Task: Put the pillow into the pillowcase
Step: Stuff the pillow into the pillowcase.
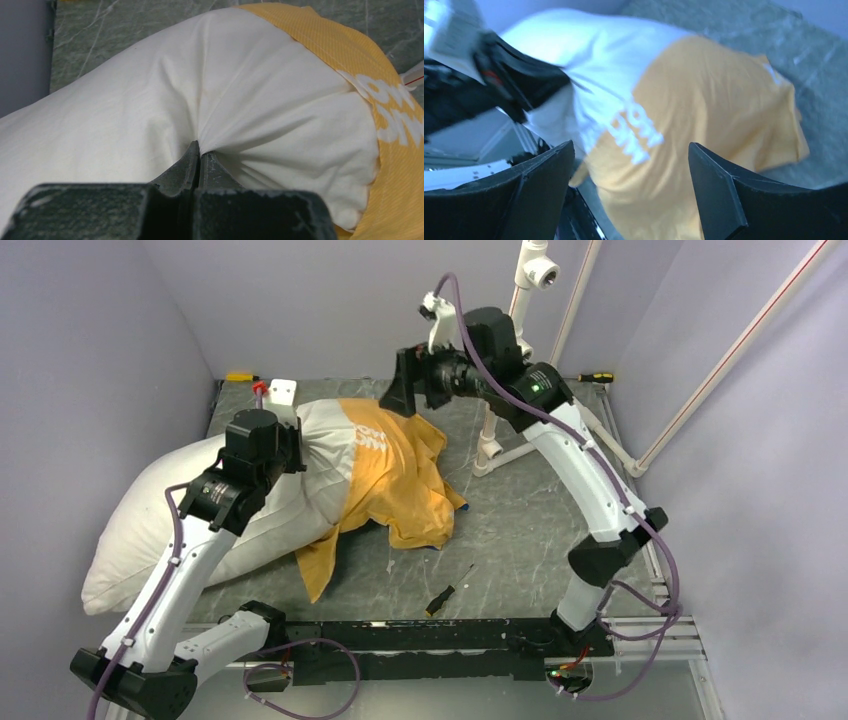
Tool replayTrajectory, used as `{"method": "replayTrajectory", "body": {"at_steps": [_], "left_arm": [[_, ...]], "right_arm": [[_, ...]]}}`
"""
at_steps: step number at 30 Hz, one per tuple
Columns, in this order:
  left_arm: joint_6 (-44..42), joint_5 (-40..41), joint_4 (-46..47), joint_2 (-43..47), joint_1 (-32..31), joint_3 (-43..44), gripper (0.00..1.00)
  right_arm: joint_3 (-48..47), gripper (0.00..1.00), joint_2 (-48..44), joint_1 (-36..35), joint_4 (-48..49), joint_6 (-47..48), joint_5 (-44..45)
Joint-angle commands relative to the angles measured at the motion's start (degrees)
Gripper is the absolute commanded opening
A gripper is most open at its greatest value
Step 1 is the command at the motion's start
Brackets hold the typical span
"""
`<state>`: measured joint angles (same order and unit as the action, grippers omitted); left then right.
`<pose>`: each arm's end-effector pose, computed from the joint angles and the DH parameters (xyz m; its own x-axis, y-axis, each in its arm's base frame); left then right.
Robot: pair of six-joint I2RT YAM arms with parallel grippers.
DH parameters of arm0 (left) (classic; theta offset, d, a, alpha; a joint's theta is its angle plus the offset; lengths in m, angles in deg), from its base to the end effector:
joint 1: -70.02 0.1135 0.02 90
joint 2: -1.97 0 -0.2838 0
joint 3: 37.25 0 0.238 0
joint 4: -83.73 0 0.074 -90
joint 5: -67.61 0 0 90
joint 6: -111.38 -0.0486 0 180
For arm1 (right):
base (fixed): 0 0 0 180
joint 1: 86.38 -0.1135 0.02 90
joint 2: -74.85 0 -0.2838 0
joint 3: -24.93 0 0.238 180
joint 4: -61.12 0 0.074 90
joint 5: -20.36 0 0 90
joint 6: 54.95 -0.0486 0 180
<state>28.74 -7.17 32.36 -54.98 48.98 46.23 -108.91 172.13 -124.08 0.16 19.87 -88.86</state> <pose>0.1799 -0.0555 0.4069 -0.4047 0.0233 -0.9141 0.0728 0.9973 -0.0069 0.2721 0.2306 0.4873 -0.5288 -0.0962 -0.8433 -0.7006 0.6103 0.3697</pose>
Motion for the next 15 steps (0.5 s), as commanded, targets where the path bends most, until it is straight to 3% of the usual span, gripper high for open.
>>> {"method": "replayTrajectory", "body": {"at_steps": [1, 5, 9, 11, 15], "left_arm": [[1.7, -0.2, 4.5, 0.0, 1.3, -0.1, 0.0], [2.2, -0.7, 4.0, -0.2, 1.3, -0.3, 0.0], [2.3, -0.6, 3.9, 0.4, 1.3, -0.9, 0.0], [2.2, -0.7, 3.7, 0.7, 1.3, -1.1, 0.0], [2.2, -1.1, 3.4, 0.9, 1.3, -1.5, 0.0]], "right_arm": [[-12.2, 0.83, 10.8, -3.1, -7.6, -1.6, -0.8], [-20.5, 0.78, 18.7, -5.9, -12.6, -2.9, 0.7], [-16.9, 0.74, 19.5, -7.5, -12.4, -3.4, 1.2], [-15.7, 0.61, 20.1, -7.9, -13.4, -3.7, 2.8], [-14.9, 0.23, 19.4, -7.9, -11.6, -3.8, 0.9]]}}
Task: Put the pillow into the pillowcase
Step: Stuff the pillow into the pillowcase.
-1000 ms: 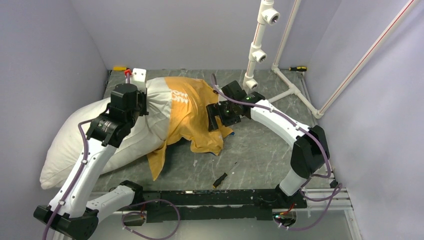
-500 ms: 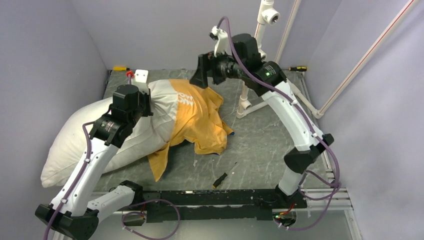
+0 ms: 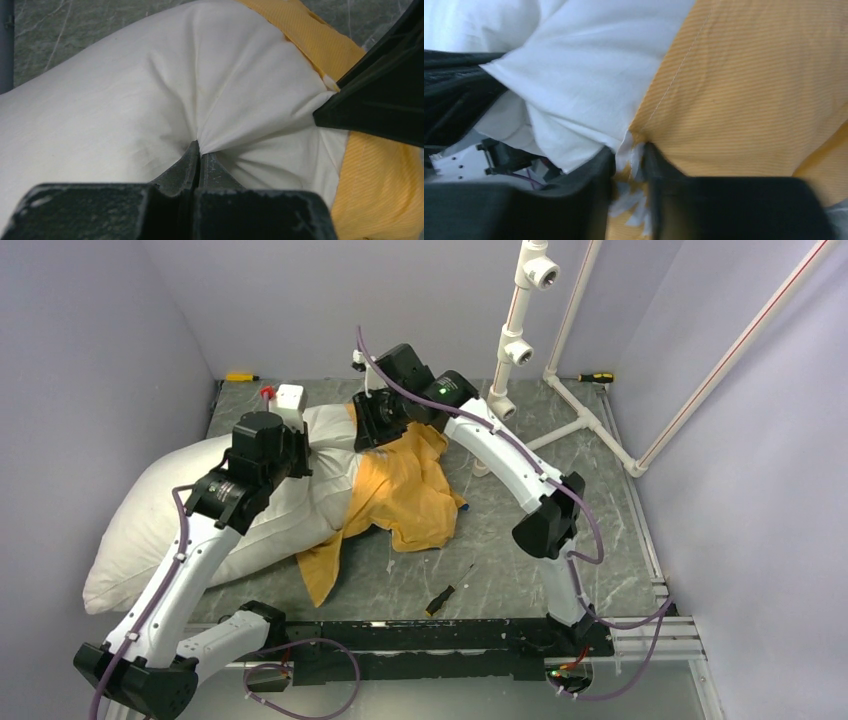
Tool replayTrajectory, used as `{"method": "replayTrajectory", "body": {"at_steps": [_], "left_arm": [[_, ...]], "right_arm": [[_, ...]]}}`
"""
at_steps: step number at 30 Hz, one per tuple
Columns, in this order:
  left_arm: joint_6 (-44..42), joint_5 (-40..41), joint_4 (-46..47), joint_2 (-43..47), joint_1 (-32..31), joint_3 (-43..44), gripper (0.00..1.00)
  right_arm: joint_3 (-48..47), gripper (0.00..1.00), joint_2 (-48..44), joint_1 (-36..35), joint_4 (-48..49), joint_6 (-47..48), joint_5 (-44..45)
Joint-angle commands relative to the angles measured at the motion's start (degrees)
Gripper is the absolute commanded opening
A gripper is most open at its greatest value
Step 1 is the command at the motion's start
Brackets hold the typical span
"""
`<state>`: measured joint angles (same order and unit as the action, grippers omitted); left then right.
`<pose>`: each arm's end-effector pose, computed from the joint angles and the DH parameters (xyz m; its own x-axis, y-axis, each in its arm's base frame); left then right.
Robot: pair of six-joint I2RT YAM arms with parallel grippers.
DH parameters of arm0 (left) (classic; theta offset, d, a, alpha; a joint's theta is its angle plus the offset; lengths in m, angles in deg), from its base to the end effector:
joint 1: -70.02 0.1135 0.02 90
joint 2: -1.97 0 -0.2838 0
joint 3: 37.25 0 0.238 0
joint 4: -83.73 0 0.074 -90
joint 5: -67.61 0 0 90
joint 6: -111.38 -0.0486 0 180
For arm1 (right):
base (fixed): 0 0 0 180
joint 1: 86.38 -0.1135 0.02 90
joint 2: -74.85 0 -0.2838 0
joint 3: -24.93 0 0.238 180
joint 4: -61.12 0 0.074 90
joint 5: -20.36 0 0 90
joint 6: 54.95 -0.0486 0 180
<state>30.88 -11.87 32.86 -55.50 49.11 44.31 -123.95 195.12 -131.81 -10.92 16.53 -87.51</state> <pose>0.1838 -0.0607 0.3950 -0.4479 -0.0026 -0.8941 0.1264 0.9898 -0.0662 0.3117 0.3377 0.3899 -0.7225 -0.3027 -0.6216 -0.6380 0.6384 0.4307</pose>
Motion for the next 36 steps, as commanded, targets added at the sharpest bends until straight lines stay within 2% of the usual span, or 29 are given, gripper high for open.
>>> {"method": "replayTrajectory", "body": {"at_steps": [1, 4, 10, 13, 17, 20, 22, 24, 30, 36], "left_arm": [[0.3, 3.4, 2.9, 1.3, 1.1, 0.3, 0.0], [1.0, 1.8, 3.6, 1.0, 1.1, -0.4, 0.0], [2.3, 1.4, 5.0, 0.0, 1.1, -1.2, 0.0], [2.7, 1.4, 6.3, -0.5, 1.1, -1.9, 0.0], [3.9, 0.5, 7.2, -1.0, 1.1, -2.5, 0.0], [4.5, -0.1, 6.9, -0.9, 1.1, -2.9, 0.0], [4.6, 0.0, 6.6, -0.6, 1.1, -3.3, 0.0], [4.3, 0.3, 6.4, 0.0, 1.1, -3.5, 0.0], [4.1, 1.0, 5.8, 1.3, 1.1, -4.2, 0.0], [4.1, 0.5, 5.2, 1.2, 1.1, -4.5, 0.0]], "right_arm": [[1.5, 0.16, -4.6, -0.1, 1.7, -0.5, -3.2], [7.2, 0.0, -8.3, 0.8, 10.7, -3.0, -13.2], [18.0, 0.0, -14.6, 2.8, 32.5, -12.5, -29.9], [21.4, 0.07, -16.6, 3.9, 39.2, -16.2, -33.7], [25.2, 0.19, -16.4, 5.3, 43.5, -19.5, -35.2], [27.8, 0.35, -15.9, 5.4, 47.4, -21.6, -35.3], [27.2, 0.43, -15.1, 5.4, 45.2, -20.5, -33.8], [25.7, 0.48, -14.7, 5.4, 37.8, -17.3, -29.1], [18.4, 0.53, -14.4, 5.4, 20.6, -9.6, -15.8], [11.0, 0.57, -12.3, 4.4, 9.7, -5.4, -7.7]]}}
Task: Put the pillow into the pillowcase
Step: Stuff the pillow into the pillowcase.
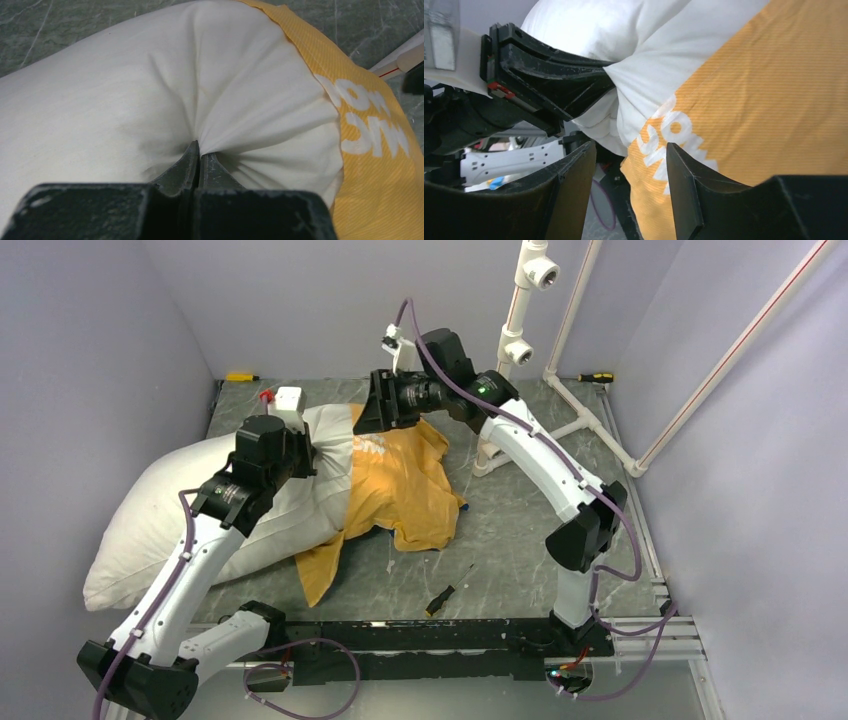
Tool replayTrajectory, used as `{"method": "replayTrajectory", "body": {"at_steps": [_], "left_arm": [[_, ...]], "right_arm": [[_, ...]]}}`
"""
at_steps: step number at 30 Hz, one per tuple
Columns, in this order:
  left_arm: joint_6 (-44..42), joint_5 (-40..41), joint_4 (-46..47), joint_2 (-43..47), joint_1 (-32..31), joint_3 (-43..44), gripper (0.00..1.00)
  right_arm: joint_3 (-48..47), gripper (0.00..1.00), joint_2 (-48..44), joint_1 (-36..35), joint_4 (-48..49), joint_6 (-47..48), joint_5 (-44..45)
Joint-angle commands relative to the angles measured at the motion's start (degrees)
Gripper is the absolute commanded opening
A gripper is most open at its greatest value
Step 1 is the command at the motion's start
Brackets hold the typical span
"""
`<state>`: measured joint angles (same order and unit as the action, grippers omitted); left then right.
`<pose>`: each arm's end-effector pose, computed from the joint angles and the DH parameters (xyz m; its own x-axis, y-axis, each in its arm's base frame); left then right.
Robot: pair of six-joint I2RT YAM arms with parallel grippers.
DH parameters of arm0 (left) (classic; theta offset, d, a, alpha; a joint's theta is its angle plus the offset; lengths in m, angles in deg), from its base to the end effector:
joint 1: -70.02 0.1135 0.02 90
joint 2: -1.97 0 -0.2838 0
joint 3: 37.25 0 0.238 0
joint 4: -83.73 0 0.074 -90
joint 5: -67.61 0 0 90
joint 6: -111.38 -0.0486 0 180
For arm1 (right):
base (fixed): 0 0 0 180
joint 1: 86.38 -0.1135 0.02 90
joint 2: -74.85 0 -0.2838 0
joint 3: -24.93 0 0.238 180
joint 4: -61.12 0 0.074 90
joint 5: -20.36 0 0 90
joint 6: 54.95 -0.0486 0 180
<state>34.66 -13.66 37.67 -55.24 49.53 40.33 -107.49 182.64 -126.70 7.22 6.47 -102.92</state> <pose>0.1894 -0.0629 0.3820 -0.4453 -0.0760 -0.8922 0.1188 0.9826 -0.1430 0.3053 0.2941 0.4269 -0.7607 -0.1211 -0.6377 -0.6172 0.4391 0.6529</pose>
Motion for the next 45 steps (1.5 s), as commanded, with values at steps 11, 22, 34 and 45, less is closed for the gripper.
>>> {"method": "replayTrajectory", "body": {"at_steps": [11, 22, 34, 45], "left_arm": [[-0.5, 1.4, -0.4, 1.0, 0.7, -0.4, 0.0], [-0.3, 0.6, 0.0, 0.3, 0.7, -1.2, 0.0], [0.3, 0.3, 2.2, -0.3, 0.7, -1.5, 0.0], [1.5, -0.1, 11.2, 1.2, 0.2, 2.3, 0.0]], "right_arm": [[-8.1, 0.53, 6.8, -3.3, -10.0, 4.7, 5.8], [-9.3, 0.07, 6.2, -3.9, -11.3, 7.3, 8.1], [9.2, 0.0, -7.0, -1.5, 23.9, -1.9, -21.6], [-19.5, 0.0, 11.8, -2.3, 29.8, -13.6, -24.5]]}}
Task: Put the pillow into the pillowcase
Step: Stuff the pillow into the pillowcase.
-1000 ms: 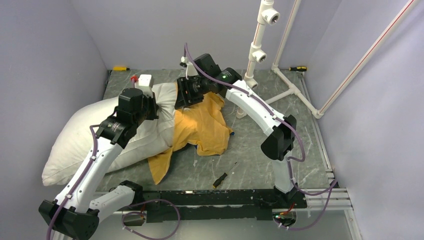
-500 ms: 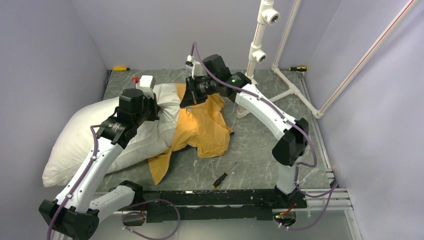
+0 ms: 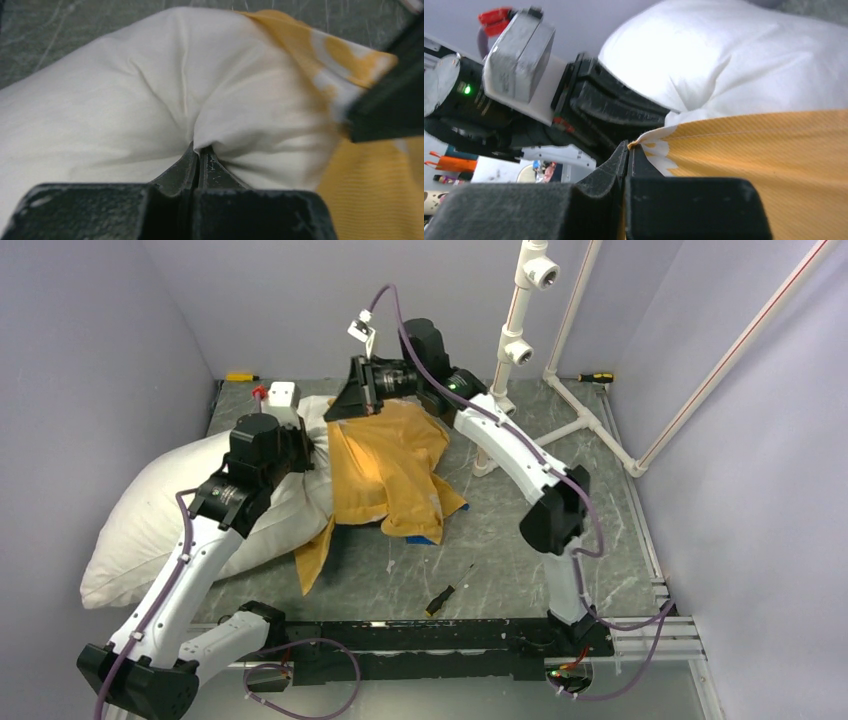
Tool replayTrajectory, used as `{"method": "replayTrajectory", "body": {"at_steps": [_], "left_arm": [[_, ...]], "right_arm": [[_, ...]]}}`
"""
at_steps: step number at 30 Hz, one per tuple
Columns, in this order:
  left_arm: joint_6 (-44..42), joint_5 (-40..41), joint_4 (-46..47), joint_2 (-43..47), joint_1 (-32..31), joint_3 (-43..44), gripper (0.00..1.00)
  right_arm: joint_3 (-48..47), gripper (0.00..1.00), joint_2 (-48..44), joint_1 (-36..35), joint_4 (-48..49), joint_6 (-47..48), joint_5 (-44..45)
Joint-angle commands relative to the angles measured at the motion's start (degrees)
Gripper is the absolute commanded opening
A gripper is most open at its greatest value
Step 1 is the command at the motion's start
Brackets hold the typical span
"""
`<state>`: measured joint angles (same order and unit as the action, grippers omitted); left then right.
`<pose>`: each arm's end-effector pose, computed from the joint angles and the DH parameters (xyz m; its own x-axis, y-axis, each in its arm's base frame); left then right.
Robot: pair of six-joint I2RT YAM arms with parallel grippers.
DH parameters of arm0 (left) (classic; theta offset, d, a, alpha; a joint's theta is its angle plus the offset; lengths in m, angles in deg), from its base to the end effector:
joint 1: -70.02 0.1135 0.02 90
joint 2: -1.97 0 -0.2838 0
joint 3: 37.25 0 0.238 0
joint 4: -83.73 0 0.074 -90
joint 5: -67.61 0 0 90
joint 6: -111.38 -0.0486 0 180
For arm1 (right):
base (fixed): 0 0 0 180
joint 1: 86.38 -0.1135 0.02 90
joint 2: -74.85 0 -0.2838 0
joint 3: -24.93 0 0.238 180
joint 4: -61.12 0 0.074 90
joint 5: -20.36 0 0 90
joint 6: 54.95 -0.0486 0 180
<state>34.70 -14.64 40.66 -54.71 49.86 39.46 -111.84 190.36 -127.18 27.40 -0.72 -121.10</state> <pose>0.1901 -0.0628 0.3844 -0.4094 -0.0929 -0.9076 0.1343 0.9778 -0.1607 0.3278 0.3332 0.4334 -0.7084 -0.1304 -0.6936 -0.7040 0.0602 0.7077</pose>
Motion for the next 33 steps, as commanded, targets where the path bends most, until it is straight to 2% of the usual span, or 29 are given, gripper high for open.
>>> {"method": "replayTrajectory", "body": {"at_steps": [1, 3, 6, 10, 12, 15, 17, 20, 23, 25, 26, 27, 29, 30, 31, 33], "left_arm": [[0.9, 1.3, 9.6, 0.7, -0.6, 4.0, 0.0], [-0.9, 4.5, 12.4, 0.4, -2.4, 6.1, 0.0], [-6.8, 13.0, 16.6, -0.6, -7.1, 9.5, 0.0], [-18.4, 19.5, 20.0, -3.5, -15.6, 14.0, 0.0], [-21.7, 21.4, 20.9, -5.4, -18.9, 14.6, 0.0], [-23.8, 25.8, 22.7, -7.9, -23.1, 12.2, 0.0], [-22.3, 30.3, 24.0, -9.4, -24.6, 8.3, 0.0], [-14.4, 32.7, 22.6, -11.7, -24.8, 2.1, 0.0], [-3.2, 28.4, 13.2, -14.3, -24.0, 1.9, 0.0], [1.3, 24.3, 7.3, -14.7, -23.3, 4.0, 0.01], [2.5, 22.3, 4.7, -14.3, -22.6, 5.5, 0.09], [3.2, 20.2, 2.5, -13.8, -22.1, 6.4, 0.23], [3.1, 16.0, -2.9, -12.5, -21.0, 10.2, 0.68], [2.4, 14.0, -5.7, -12.0, -20.6, 13.4, 0.82], [1.3, 12.4, -8.9, -11.8, -20.3, 16.1, 0.9], [0.1, 10.9, -15.9, -12.4, -19.5, 22.6, 0.99]], "right_arm": [[-18.7, 0.0, 6.0, -1.7, 9.9, -8.0, -5.9], [-22.4, 0.0, 8.7, -1.2, 13.2, -11.9, -4.8], [-22.6, 0.0, 9.7, -0.3, 18.7, -17.2, -2.5], [-23.2, 0.0, 10.1, 1.6, 19.7, -17.4, -0.1], [-20.2, 0.0, 9.3, 2.8, 22.5, -19.0, 0.2], [-18.6, 0.0, 9.2, 4.1, 17.8, -15.9, 0.6], [-14.3, 0.0, 8.2, 4.8, 16.2, -14.8, -0.1], [-5.7, 0.0, 5.5, 5.7, 11.6, -11.0, 0.0], [1.8, 0.0, 2.2, 6.7, 3.1, -5.4, 1.4], [6.7, 0.0, 0.1, 7.4, -2.8, -2.2, 2.6], [8.6, 0.0, -0.7, 7.5, -4.9, -0.8, 2.9], [10.4, 0.0, -1.5, 7.7, -6.4, 0.7, 3.1], [13.8, 0.0, -3.3, 7.7, -8.7, 3.0, 3.9], [15.4, 0.0, -4.1, 7.7, -9.4, 3.9, 4.0], [16.9, 0.0, -4.9, 7.7, -10.0, 4.9, 3.9], [19.6, 0.0, -6.4, 7.7, -10.7, 6.2, 4.1]]}}
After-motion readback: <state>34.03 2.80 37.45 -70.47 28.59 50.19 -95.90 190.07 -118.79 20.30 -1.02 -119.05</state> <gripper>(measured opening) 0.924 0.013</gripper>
